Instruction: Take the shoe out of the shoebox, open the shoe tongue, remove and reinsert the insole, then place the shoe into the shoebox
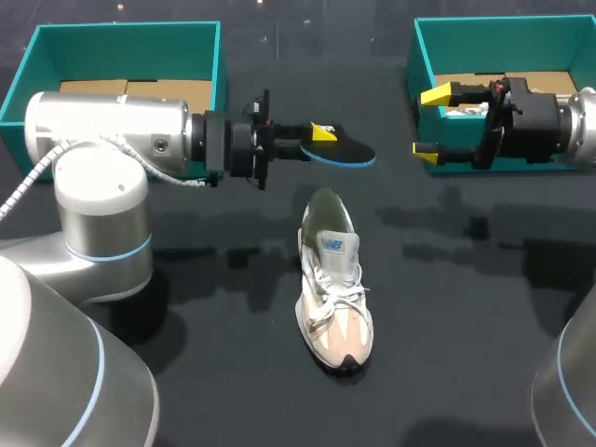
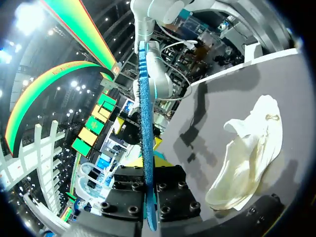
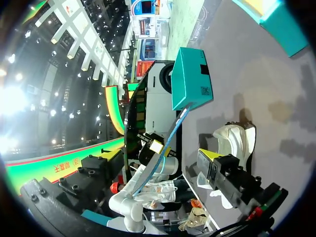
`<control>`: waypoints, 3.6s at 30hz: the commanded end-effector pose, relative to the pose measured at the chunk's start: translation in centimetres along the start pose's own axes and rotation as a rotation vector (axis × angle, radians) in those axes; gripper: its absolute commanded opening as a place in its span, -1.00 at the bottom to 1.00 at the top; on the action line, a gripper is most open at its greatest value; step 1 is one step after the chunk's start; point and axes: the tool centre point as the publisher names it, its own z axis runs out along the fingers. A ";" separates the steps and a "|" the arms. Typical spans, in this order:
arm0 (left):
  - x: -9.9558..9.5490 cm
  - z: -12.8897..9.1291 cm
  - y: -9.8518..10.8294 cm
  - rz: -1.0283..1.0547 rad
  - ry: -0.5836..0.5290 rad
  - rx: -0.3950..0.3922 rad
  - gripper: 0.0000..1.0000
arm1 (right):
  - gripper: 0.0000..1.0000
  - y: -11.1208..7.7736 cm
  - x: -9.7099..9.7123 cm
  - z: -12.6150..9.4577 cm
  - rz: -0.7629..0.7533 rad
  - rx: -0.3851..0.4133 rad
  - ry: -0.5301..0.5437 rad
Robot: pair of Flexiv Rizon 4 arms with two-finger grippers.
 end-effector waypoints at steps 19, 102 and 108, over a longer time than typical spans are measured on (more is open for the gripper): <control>-1.3 -1.3 -0.5 -0.543 0.066 0.092 -1.00 | 1.00 -0.5 0.2 -0.2 0.000 -0.008 -0.005; -2.7 2.2 0.7 -2.640 -0.039 0.144 -1.00 | 1.00 -1.0 3.8 0.1 -0.097 -0.013 -0.452; -2.7 2.2 0.7 -2.640 -0.039 0.144 -1.00 | 1.00 -1.4 5.8 1.1 -0.077 -0.061 -0.681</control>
